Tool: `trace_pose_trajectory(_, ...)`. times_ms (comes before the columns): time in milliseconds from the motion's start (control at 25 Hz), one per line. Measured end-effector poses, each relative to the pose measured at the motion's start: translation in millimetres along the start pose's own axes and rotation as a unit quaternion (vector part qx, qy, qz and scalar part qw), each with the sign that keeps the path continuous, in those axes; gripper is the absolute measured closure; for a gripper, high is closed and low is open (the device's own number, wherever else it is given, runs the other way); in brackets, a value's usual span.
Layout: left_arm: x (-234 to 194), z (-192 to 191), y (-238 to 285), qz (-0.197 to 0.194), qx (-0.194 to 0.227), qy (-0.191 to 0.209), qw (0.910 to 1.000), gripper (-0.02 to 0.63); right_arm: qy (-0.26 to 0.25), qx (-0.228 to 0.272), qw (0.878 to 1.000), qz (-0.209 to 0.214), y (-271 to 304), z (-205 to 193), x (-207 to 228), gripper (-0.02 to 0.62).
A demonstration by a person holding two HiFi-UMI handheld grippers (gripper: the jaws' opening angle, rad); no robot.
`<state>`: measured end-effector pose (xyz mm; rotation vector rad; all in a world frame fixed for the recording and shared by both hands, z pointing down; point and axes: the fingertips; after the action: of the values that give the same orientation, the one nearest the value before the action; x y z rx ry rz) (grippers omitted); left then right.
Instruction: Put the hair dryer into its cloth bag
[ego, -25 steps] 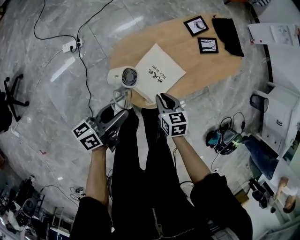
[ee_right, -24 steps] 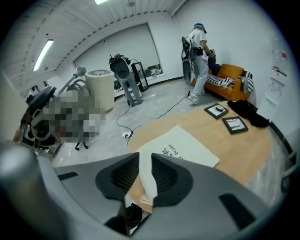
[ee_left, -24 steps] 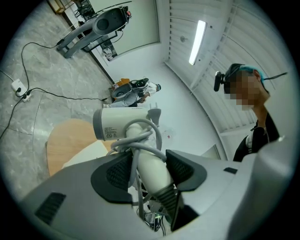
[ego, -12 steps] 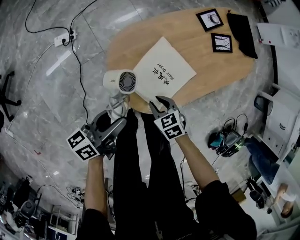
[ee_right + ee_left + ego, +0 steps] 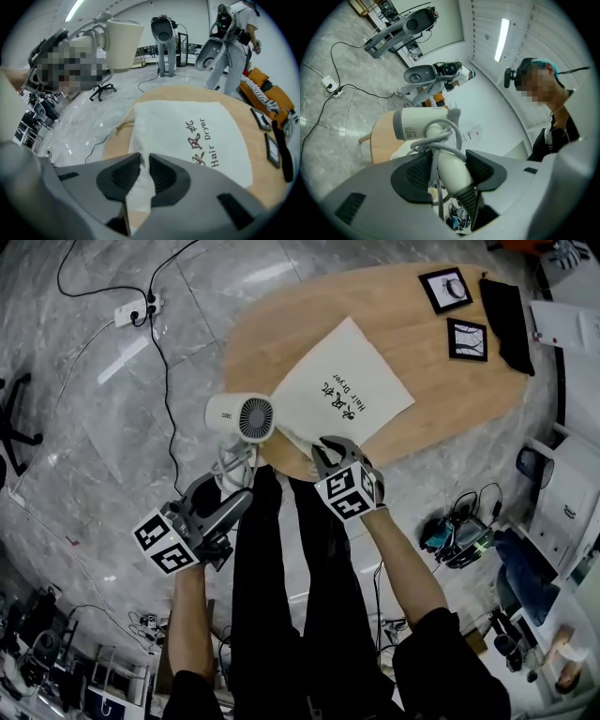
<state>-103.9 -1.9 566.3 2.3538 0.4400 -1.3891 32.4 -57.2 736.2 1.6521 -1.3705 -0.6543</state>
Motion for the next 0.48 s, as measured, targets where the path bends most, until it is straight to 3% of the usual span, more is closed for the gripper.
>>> trace_pose_trajectory(280, -17.4, -18.5, -0.8, 0.025, -0.031, 0.012, 0.9991, 0.376, 0.023, 0.035, 0.999, -0.017, 6.4, 20.9, 33.8, 0.531)
trace_pose_trajectory(480, -22.7, -42.2, 8.9, 0.026, -0.096, 0.042, 0.9941, 0.376, 0.081, 0.078, 0.994, -0.009, 0.7, 42.8, 49.9, 0.534)
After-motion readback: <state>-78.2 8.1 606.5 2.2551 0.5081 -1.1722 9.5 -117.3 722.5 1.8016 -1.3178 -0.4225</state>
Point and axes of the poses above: the fingertips, and each gripper's own axes: y forward along the fingers, x to its right, z out of its top, and after that the axes turned 6 degrees about x, right-handed
